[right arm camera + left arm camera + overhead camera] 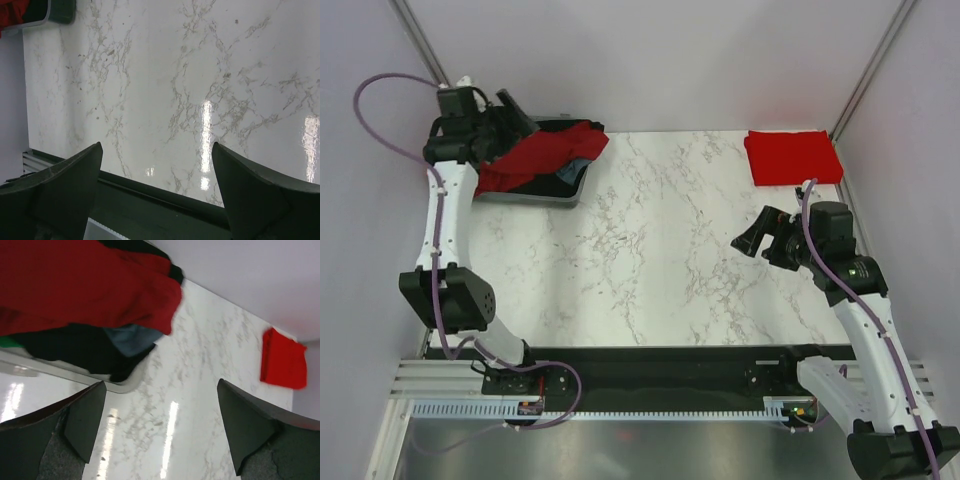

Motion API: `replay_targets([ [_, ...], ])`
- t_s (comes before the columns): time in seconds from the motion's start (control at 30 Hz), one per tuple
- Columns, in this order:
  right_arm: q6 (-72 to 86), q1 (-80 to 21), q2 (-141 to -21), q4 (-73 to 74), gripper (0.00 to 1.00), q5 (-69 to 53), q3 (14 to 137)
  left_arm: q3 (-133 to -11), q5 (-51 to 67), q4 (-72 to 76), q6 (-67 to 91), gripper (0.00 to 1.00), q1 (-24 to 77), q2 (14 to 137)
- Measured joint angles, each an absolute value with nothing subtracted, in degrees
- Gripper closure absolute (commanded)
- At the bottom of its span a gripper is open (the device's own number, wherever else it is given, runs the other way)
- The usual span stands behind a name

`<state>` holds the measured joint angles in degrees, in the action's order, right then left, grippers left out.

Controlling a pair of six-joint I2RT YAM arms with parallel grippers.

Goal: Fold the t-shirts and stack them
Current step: Grab the tshirt from the pile

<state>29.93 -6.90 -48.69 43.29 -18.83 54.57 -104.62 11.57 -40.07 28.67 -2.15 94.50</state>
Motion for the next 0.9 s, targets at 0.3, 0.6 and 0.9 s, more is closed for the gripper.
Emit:
replay_targets([
  [0.3, 30.2, -6.9, -46.9, 43.3, 0.02, -19.7, 51.7, -95.8, 10.5, -40.7, 36.8, 0.01, -25.6, 100.1],
  [0.6, 29.7, -6.9, -50.3, 41.6, 0.02, -19.7, 49.1, -101.5, 7.5, -40.6, 38.5, 0.07, -24.8, 108.6],
  [0.9, 28.1, -6.9, -56.4, 38.1, 0.02, -19.2, 48.6, -113.3, 4.5, -40.2, 39.6, 0.16, -24.8, 119.6],
])
